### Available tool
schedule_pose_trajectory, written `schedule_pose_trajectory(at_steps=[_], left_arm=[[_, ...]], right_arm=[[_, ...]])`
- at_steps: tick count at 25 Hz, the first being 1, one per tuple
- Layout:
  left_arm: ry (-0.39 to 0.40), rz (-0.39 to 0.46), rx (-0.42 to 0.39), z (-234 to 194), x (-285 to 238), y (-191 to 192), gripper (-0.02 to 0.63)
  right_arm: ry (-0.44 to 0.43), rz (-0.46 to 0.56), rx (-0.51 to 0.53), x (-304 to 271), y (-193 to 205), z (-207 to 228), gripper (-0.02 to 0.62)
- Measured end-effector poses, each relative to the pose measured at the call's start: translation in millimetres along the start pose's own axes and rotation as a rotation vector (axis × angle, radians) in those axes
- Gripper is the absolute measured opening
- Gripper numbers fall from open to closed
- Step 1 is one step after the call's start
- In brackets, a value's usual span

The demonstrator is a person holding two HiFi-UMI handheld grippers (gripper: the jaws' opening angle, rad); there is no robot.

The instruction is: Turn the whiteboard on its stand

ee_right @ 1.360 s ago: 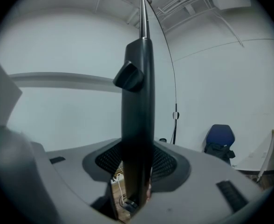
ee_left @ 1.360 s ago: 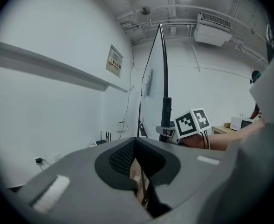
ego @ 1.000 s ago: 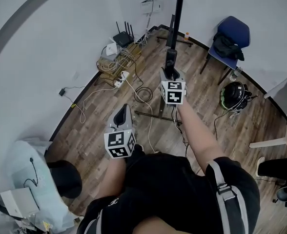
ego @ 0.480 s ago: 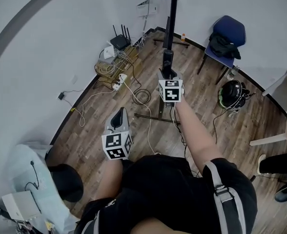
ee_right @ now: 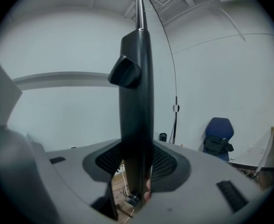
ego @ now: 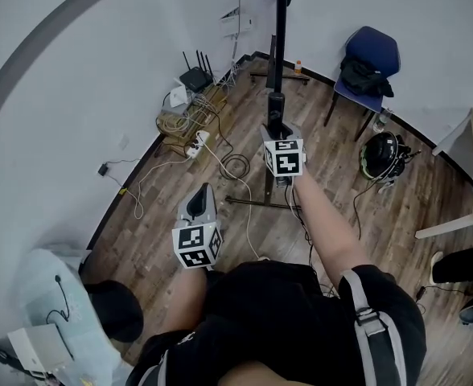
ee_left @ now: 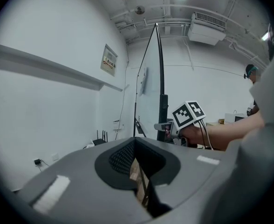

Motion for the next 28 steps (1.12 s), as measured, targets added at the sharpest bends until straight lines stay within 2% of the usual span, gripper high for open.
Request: schedule_pose_trajectory(at_steps=[15, 23, 28], left_arm=[[0.097, -0.017, 0.002, 22.8, -13.2, 7.7, 0.005], [0.234, -0.033, -0.014, 42.1, -33.6, 2.9, 0.005], [0.354, -0.034, -0.039, 70.9, -39.0, -2.1, 0.006]], right_arm=[[-0.031, 0.007, -0.002, 73.0, 24.2, 1.8, 0.179], [-0.02, 0.015, -0.015, 111.4, 37.4, 0.8, 0.181], [0.035, 0.027, -0.035, 144.7, 49.2, 2.5, 0.184]])
Point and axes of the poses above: the fingertips, and each gripper's own axes: x backward along the fingers, z to its right, y out of its underside, the point moved 5 cm from there along x, backward along the fingers, and after that the axes turned 3 degrees about -x, right-handed, at the moved point
